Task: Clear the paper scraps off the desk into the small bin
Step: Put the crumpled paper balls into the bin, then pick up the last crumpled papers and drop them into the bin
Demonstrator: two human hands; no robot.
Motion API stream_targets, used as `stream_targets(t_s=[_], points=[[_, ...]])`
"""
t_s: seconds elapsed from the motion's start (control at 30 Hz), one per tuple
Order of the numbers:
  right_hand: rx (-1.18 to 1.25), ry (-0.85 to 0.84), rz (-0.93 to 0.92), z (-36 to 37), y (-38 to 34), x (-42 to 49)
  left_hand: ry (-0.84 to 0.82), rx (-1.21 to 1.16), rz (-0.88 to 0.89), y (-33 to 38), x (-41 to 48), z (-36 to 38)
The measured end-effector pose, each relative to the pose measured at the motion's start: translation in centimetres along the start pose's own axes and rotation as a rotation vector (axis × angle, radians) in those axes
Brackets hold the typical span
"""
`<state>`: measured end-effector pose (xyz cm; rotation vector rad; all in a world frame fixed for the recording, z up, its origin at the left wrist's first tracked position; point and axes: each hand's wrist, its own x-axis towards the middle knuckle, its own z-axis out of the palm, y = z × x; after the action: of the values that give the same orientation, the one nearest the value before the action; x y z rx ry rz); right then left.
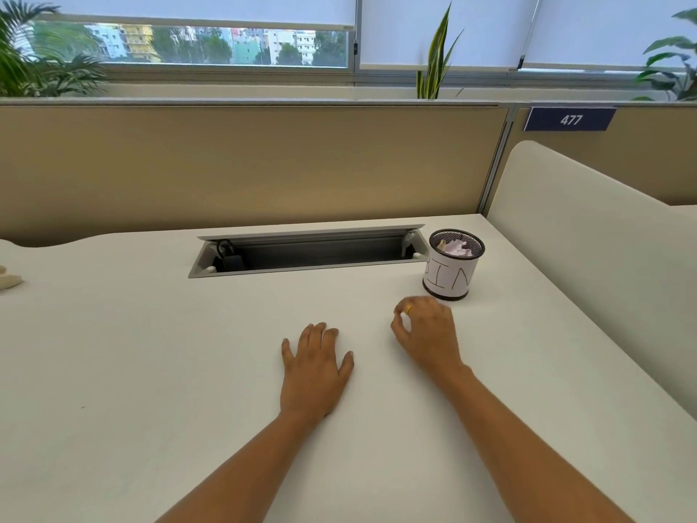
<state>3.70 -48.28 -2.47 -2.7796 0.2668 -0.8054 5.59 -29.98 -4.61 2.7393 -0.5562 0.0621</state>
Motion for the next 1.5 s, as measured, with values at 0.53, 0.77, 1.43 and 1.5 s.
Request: stream_targets(t_s=[0.53,0.77,1.43,1.5], points=[[-0.027,-0.431,0.298,1.5,-8.6,-6.4,-0.002,-0.035,0.001,-5.9,-4.6,-2.1],[0.07,-0.547,0.132,3.0,-18.6,-7.6,0.045,-0.018,-0.182,-17.6,-6.4,-6.9],[0.032,-0.706,-0.333,15.9,-49.2,1.0,0.096,0.071,-0.382,-49.4,-7.1,-18.1],[0.019,-0.706,-0.355,17.0,-51.2,2.3,0.093,0.066,-0.389,-51.1,-6.4,-18.5]])
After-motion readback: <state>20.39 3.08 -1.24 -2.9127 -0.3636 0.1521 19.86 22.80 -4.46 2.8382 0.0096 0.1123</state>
